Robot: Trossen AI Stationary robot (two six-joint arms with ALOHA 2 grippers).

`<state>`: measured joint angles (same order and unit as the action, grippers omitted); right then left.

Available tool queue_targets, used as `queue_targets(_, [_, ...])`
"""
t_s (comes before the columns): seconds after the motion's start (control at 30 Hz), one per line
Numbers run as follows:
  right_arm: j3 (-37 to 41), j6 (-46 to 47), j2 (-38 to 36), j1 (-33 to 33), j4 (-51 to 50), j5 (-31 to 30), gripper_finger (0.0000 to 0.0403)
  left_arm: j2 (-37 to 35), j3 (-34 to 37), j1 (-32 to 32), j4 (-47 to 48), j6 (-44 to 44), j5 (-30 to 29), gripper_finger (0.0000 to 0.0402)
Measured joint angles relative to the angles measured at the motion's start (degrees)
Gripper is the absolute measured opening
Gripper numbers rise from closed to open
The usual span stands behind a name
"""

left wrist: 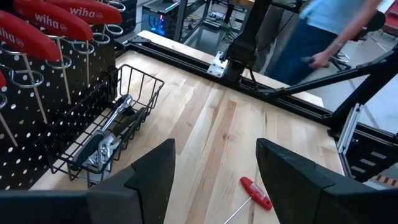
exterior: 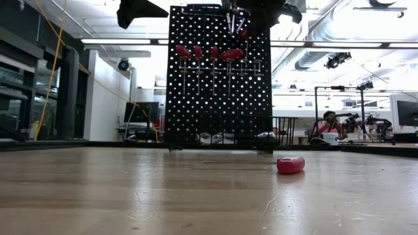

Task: Hang tools onto peg board
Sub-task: Hang the red allen wrench on the pegboard

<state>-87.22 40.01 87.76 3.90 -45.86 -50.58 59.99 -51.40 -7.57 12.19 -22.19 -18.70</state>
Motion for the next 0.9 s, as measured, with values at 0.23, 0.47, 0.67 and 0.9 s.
queue_targets(0.23, [0.00,0.00,-0.01,-0.02,-0.22,2.25,0.0045,0.00,0.00,0.00,-0.02,-0.09,0.09,0.0218])
queue_targets(0.47, [0.00,-0.15,-0.04,-0.02,-0.26,4.25,0.0097,0.00,0.00,0.00,0.01,-0.16,0.09,0.0218])
queue_targets(0.67, [-0.11,-1.48,-0.06,-0.04,-1.18,4.27,0.0174,0.00,0.00,0.00,0.52,-0.22,0.25,0.0218])
queue_targets(0.9, [-5.65,-1.52,-0.10,-1.46,-13.68,7.75,0.0196,0.00,0.00,-0.02,2.30,-1.69,2.69,0.0218])
